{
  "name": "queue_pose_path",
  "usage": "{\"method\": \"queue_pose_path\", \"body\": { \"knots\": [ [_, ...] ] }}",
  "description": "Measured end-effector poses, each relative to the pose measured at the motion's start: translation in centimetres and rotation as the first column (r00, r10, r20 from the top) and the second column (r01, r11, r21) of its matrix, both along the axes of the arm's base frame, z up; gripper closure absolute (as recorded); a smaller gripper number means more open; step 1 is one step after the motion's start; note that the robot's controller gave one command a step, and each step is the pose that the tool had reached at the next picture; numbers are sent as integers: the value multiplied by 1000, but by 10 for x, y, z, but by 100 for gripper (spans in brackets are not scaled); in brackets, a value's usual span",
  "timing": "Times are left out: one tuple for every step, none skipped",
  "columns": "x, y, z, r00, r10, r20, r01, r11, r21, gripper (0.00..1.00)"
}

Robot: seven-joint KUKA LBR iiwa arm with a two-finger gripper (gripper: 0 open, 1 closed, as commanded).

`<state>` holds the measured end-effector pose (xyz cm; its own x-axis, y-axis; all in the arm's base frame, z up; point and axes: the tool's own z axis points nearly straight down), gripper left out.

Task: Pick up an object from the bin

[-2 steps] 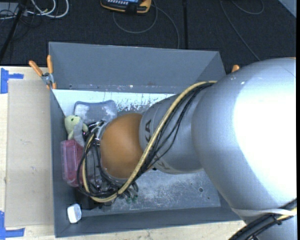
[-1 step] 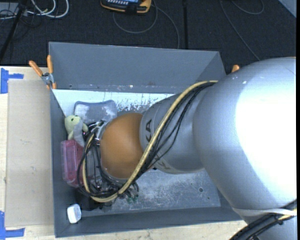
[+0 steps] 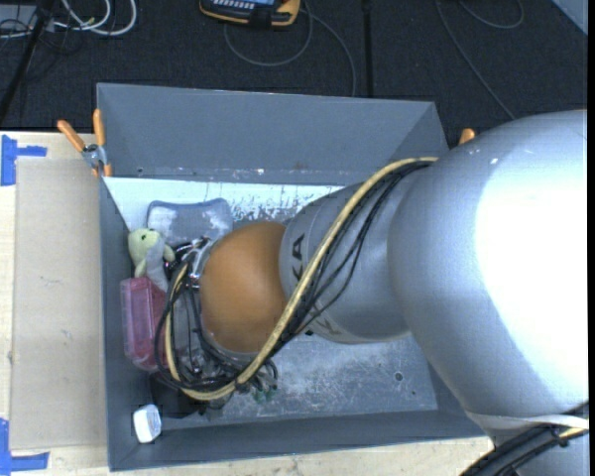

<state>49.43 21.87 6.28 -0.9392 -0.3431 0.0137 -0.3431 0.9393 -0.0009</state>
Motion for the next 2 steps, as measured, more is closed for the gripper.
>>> {"method": "queue_pose_path", "body": {
  "knots": [
    [-1,0,11,1000,-9,-2,9,1000,-1,100],
    [0,0,22,1000,-10,-1,10,1000,-1,100]
  ]
}}
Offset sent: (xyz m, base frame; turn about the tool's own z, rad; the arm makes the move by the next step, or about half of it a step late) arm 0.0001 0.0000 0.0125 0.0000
